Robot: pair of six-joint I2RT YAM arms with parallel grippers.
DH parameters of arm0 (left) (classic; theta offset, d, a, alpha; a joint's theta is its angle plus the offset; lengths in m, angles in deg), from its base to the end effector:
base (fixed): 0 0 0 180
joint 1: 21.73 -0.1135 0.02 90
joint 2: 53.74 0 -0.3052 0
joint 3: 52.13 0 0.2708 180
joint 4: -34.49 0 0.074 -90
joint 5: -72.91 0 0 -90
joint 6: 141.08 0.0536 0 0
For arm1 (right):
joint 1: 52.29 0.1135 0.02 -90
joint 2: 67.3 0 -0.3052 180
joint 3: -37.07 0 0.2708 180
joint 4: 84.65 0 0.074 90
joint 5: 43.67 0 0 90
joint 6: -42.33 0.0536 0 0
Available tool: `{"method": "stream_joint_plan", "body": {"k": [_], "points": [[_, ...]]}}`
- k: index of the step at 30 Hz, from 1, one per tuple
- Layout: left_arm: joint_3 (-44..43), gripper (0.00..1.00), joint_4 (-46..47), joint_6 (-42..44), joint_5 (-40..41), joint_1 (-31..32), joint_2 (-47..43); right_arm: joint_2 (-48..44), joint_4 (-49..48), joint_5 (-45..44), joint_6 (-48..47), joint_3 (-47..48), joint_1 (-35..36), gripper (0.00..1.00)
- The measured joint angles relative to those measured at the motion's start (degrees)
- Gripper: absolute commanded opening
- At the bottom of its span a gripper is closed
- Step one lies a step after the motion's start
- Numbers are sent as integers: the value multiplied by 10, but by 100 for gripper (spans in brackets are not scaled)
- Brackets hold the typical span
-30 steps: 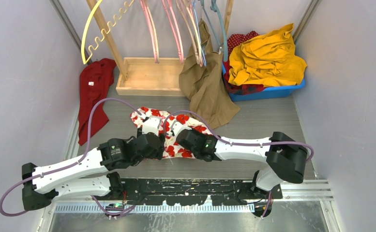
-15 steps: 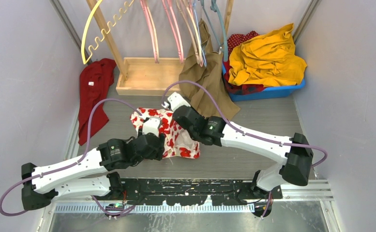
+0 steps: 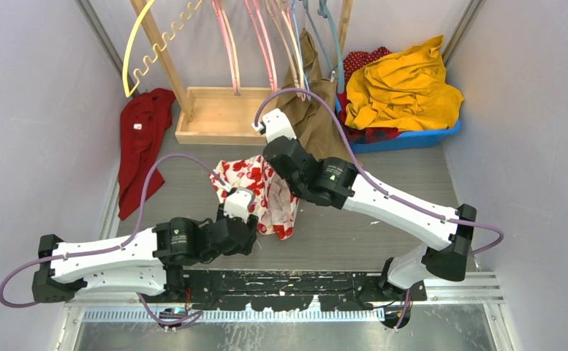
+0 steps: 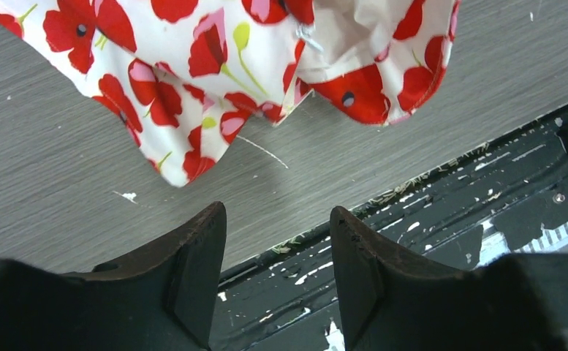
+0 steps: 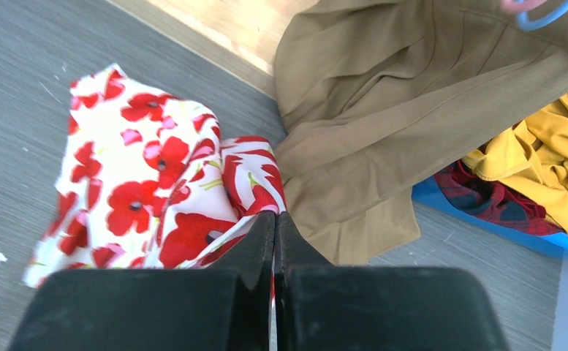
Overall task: Place the skirt on the hanger
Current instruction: Flatten out the skirt at the center of the board.
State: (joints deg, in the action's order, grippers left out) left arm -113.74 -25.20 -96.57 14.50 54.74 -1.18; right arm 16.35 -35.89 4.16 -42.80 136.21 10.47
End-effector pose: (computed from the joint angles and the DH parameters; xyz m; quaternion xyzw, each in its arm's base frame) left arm 0.0689 -0.1663 0.3059 0.1536 0.8976 -0.1590 0.3813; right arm 0.1887 0.2879 0.4268 -0.2478 0.8012 -0.0163 0.5445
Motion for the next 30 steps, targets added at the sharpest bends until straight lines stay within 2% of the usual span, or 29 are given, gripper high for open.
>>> {"method": "stream_joint_plan", "body": {"k": [4, 7, 11, 17, 25, 30], "points": [[0, 56, 12, -20, 21, 41, 21, 0, 23, -3, 22, 48, 0, 2], [1, 61, 27, -41, 49, 86, 55, 6, 31, -8, 32, 82, 0, 2], [46, 62, 98, -79, 88, 118, 85, 15, 38, -12, 45, 94, 0, 1], [135, 61, 216, -119, 154, 119, 97, 23, 66, -13, 61, 96, -3, 2], [138, 67, 320, -162, 239, 119, 135, 27, 99, -11, 76, 136, -3, 2], [133, 63, 332, -202, 259, 119, 151, 28, 109, -5, 79, 161, -2, 2]]}}
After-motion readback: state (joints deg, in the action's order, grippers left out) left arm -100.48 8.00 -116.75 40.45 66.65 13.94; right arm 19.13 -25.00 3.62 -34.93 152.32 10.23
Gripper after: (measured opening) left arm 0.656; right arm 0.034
